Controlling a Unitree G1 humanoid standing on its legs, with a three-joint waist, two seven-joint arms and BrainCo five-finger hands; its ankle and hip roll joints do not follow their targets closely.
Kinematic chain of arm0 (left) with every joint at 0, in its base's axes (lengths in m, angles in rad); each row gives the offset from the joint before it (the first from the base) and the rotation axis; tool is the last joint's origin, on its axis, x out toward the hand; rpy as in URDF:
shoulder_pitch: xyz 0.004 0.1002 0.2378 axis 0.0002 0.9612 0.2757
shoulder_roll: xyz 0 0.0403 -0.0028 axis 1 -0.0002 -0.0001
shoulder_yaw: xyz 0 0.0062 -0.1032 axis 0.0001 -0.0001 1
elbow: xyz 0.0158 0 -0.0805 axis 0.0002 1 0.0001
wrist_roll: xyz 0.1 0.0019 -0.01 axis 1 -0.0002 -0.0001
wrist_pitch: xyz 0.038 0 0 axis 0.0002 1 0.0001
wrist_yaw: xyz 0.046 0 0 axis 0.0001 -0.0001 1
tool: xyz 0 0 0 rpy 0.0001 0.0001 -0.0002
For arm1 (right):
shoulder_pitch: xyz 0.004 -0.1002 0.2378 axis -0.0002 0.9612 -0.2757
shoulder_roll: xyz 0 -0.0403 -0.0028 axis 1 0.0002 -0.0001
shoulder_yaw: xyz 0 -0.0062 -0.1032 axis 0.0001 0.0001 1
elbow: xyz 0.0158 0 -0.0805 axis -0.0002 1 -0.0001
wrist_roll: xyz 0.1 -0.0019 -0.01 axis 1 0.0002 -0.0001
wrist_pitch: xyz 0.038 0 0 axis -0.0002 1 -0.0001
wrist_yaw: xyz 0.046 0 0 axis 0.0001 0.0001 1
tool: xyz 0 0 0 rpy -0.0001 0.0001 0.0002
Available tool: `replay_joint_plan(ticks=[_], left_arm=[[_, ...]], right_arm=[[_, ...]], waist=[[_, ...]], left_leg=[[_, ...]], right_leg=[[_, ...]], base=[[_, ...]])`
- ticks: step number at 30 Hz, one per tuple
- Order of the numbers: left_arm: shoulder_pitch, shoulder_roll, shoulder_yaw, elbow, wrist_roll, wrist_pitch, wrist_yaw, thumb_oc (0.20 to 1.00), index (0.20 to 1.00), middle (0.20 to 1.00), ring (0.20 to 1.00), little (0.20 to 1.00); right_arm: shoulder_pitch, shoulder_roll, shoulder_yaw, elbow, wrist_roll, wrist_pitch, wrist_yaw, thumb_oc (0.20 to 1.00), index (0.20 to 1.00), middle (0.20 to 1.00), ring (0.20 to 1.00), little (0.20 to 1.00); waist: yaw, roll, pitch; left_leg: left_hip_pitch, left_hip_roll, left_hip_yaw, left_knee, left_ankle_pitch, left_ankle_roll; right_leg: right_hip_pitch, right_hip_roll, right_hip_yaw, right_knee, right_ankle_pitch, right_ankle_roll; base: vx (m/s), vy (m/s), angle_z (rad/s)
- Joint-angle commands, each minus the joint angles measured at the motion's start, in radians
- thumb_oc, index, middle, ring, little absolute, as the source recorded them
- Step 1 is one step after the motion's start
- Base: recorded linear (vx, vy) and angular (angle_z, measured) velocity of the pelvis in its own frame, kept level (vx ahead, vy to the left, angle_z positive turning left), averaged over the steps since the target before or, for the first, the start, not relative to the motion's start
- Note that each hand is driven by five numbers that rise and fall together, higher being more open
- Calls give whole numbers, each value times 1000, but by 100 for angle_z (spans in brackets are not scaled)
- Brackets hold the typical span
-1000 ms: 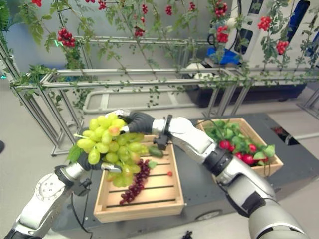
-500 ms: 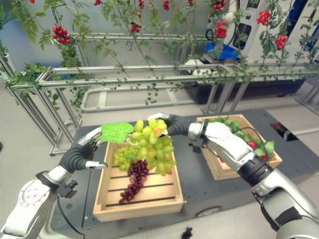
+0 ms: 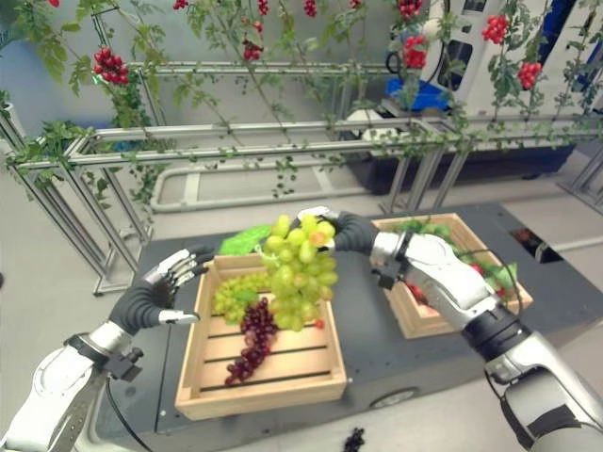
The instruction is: Pick up the fruits from the basket on one side to the basket on the other side
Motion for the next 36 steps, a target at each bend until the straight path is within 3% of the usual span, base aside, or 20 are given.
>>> replay_joint_plan(ticks=[1,8,11,18,29,33,35,36], left_arm=[[31,-9,63,11,24,-54,32,1000,1000,1000,1000,1000],[76,-54,90,101,54,-61,50,1000,1000,1000,1000,1000],[91,-75,97,203,137,-85,83,1000,1000,1000,1000,1000],[93,-146,81,434,184,-115,110,1000,1000,1000,1000,1000],[101,-158,42,581,331,-154,146,1000,1000,1000,1000,1000],[100,-150,33,619,371,-163,156,1000,1000,1000,1000,1000],[99,-141,17,617,393,-174,154,1000,1000,1000,1000,1000],[101,-140,9,614,399,-178,150,1000,1000,1000,1000,1000]], right_arm=[[3,-18,-101,-39,83,-81,-23,200,200,200,200,200],[116,-31,-207,-12,75,-102,-35,200,200,200,200,200],[209,-28,-304,4,70,-122,-49,200,200,200,200,200],[372,-23,-444,-10,68,-144,-61,200,200,200,200,200],[482,-14,-542,-17,75,-159,-73,200,200,200,200,200],[532,5,-591,-23,66,-176,-101,200,200,200,200,200],[556,18,-613,-27,57,-189,-115,200,200,200,200,200],[593,37,-641,-39,49,-196,-127,200,200,200,200,200]], waist=[[-12,-20,-38],[-23,-17,-35],[-31,-17,-33],[-41,-30,-21],[-41,-39,-14],[-57,-35,-9],[-69,-32,1],[-87,-30,14]], left_leg=[[21,-63,16,24,-77,38],[22,-66,19,37,-90,42],[20,-66,25,54,-103,42],[2,-74,29,126,-142,52],[0,-99,39,145,-163,64],[1,-114,40,152,-174,74],[7,-127,40,148,-177,82],[16,-144,43,137,-177,89]], right_leg=[[-15,18,38,77,-57,-6],[-17,13,46,79,-57,-5],[-20,8,52,82,-58,-4],[-22,-13,59,106,-59,3],[-36,-52,70,122,-32,21],[-47,-80,72,150,-25,28],[-59,-102,77,175,-8,38],[-71,-131,84,184,29,56]], base=[[-5,1,-6],[-5,-3,-11],[-9,11,-8],[-16,26,-13],[-40,49,-9],[-36,88,-4],[-48,128,-2],[-59,132,0]])
